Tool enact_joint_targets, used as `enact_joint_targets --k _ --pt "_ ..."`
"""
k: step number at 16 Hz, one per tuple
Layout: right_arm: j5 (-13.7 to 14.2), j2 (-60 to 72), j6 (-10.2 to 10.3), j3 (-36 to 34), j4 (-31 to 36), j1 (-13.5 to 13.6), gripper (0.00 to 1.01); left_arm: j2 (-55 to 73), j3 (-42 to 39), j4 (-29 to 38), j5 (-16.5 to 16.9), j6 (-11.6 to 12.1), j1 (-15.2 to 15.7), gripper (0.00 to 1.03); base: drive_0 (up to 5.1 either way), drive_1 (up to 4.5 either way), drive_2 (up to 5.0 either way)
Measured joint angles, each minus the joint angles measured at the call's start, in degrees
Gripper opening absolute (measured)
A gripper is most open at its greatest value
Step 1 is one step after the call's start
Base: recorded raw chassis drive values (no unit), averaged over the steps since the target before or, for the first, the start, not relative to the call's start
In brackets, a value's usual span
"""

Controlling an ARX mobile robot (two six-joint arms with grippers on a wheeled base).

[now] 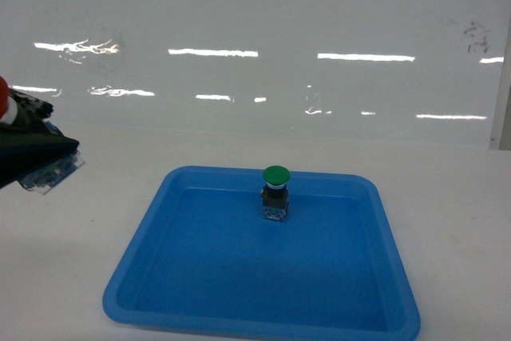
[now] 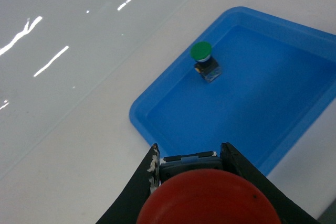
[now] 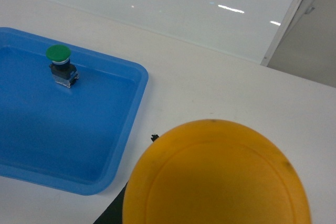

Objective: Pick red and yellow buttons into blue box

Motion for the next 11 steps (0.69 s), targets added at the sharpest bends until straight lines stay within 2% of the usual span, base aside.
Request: enact_joint_targets --k 1,3,8,11 --pt "0.02 0.0 0.0 0.0 0.0 -0.02 0.27 -0.44 -0.11 -0.42 -0.44 0.0 -1.79 0.3 0.0 0.0 0.0" --pt "0.0 0.0 0.0 0.0 0.0 0.0 0.27 -3.74 -0.44 -1.92 -0.46 -0.07 -3.15 0.3 0.0 0.0 0.0" --pt "0.02 0.0 0.0 0.0 0.0 0.0 0.27 -10.56 -2.08 -4.9 0.39 -0.13 -0.52 0.3 0.0 0.0 0.0" --pt "0.02 0.0 0.0 0.0 0.0 0.0 0.27 -14.8 -2.51 -8.17 1.31 -0.5 -0.9 0.29 0.0 0.0 0.0"
